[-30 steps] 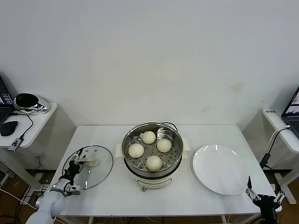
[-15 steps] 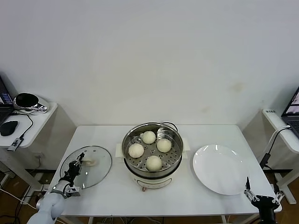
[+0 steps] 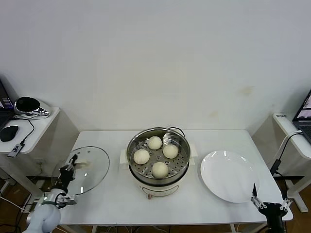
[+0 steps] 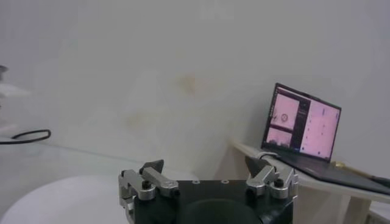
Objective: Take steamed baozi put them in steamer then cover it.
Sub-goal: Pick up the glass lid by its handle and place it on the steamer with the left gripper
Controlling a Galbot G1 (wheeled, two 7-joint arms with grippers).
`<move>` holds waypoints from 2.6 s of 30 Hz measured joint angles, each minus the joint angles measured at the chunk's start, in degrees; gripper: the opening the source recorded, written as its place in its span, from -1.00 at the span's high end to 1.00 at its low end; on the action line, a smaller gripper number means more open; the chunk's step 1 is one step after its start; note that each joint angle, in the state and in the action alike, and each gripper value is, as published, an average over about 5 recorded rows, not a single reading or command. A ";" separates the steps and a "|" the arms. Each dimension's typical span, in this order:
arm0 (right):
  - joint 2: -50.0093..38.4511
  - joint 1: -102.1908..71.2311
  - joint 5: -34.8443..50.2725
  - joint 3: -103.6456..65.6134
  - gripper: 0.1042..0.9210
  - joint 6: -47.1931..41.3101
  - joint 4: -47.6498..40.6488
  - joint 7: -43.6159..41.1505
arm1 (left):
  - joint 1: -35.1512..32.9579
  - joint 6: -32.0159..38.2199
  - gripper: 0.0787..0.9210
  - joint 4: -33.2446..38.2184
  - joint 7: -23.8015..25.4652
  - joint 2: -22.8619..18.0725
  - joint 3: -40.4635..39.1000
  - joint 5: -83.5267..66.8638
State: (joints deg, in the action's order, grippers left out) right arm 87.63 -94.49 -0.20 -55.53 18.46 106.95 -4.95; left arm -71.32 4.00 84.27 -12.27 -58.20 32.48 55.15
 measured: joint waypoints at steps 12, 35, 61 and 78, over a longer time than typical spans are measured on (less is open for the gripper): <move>0.43 0.21 -1.06 2.51 -0.76 0.84 -0.82 -0.12 | -8.37 -12.26 0.84 20.02 5.90 4.60 4.66 -5.80; 2.75 2.07 -8.60 3.94 -0.76 0.25 -1.23 4.46 | 15.53 -36.08 0.84 30.73 19.14 2.64 -29.52 0.82; 2.91 2.39 -10.55 3.63 -0.76 0.38 -3.00 5.73 | 23.23 -41.03 0.84 22.03 25.90 -12.25 -44.94 16.01; 2.92 2.23 -10.89 3.88 -0.76 0.55 -3.48 5.51 | 23.69 -40.99 0.84 19.55 26.04 -14.10 -45.72 17.57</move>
State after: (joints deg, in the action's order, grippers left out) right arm 90.55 -92.26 -11.09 -51.65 19.02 103.47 0.56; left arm -47.63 -36.99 103.82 13.76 -72.30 -13.24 72.73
